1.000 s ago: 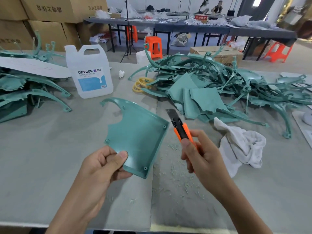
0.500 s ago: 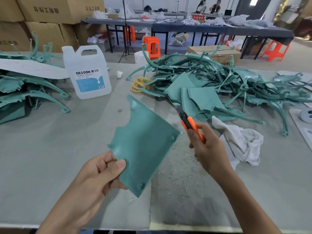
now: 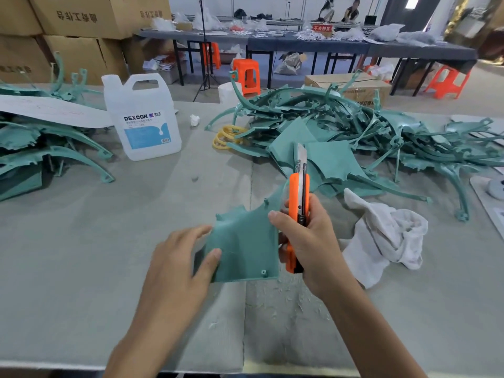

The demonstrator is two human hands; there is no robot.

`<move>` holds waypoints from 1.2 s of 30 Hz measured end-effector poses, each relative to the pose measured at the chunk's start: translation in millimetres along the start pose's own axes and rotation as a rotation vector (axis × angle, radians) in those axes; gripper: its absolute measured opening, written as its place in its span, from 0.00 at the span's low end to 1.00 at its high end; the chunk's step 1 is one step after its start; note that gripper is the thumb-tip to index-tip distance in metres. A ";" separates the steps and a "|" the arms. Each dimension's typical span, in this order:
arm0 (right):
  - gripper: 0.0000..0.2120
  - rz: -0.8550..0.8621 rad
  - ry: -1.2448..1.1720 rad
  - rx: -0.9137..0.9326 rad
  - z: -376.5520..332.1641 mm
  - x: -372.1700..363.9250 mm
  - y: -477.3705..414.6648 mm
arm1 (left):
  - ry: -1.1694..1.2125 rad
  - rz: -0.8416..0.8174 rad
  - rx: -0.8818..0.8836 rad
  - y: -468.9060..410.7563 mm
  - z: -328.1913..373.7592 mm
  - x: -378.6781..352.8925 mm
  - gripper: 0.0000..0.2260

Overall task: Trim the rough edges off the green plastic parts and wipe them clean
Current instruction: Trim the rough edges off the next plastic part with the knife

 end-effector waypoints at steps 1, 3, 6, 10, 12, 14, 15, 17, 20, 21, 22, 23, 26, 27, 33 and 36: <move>0.12 0.012 0.021 0.017 0.4 -1.5 -0.1 | 0.003 -0.014 -0.068 3.5 2.8 -4.9 0.15; 0.11 0.033 0.042 0.041 0.5 -4.4 -0.1 | 0.076 -0.136 -0.128 11.9 2.0 -17.6 0.24; 0.11 0.072 0.102 0.028 1.4 -9.8 -1.9 | 0.116 -0.287 -0.138 15.0 -5.2 -38.2 0.37; 0.11 0.030 0.096 0.002 1.4 -16.1 -5.5 | 0.091 -0.063 -0.180 -4.3 -10.3 -56.9 0.42; 0.10 -0.021 0.125 -0.015 0.7 -17.0 -7.1 | 0.145 0.007 -0.136 -17.6 -15.3 -61.9 0.39; 0.08 -0.032 0.261 -0.002 1.2 -13.5 -7.4 | 0.146 0.023 -0.120 -31.0 -20.5 -64.6 0.35; 0.07 -0.024 0.360 0.021 2.2 -10.4 -6.7 | 0.142 0.017 -0.115 -37.6 -22.8 -65.5 0.34; 0.07 -0.007 0.570 0.065 6.0 -2.8 -3.3 | 0.142 -0.001 -0.078 -49.6 -25.3 -67.2 0.33; 0.10 -0.001 0.772 0.090 14.4 6.8 2.4 | 0.130 -0.023 -0.039 -63.8 -28.9 -71.7 0.31; 0.12 -0.011 0.820 0.102 16.9 8.3 3.1 | 0.122 -0.037 -0.032 -67.1 -30.8 -73.6 0.30; 0.12 -0.023 0.861 0.114 19.0 9.2 3.0 | 0.116 -0.049 -0.024 -69.8 -32.9 -75.5 0.30; 0.13 -0.032 0.893 0.122 20.5 9.6 2.4 | 0.115 -0.056 -0.012 -71.7 -35.2 -77.3 0.29; 0.14 -0.034 0.983 0.129 24.3 11.8 -0.7 | 0.113 -0.070 0.016 -74.1 -39.7 -81.4 0.28; 0.14 -0.032 1.013 0.132 25.2 12.5 -1.8 | 0.109 -0.077 0.020 -75.0 -40.1 -82.3 0.28; 0.16 -0.060 1.114 0.144 29.4 13.7 -7.9 | 0.068 -0.085 0.032 -80.7 -43.0 -83.2 0.26; 0.16 -0.068 1.128 0.143 30.6 12.9 -9.0 | 0.030 -0.094 0.046 -80.6 -44.7 -83.8 0.25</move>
Point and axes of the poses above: each hand's wrist, its own y-axis away from the middle knuckle, its own x-axis out of the back of the hand, z = x × y, the point moved 2 cm from there along -y, towards the middle knuckle, and after that the axes turned 5 degrees about -x, right-handed, at the moved point
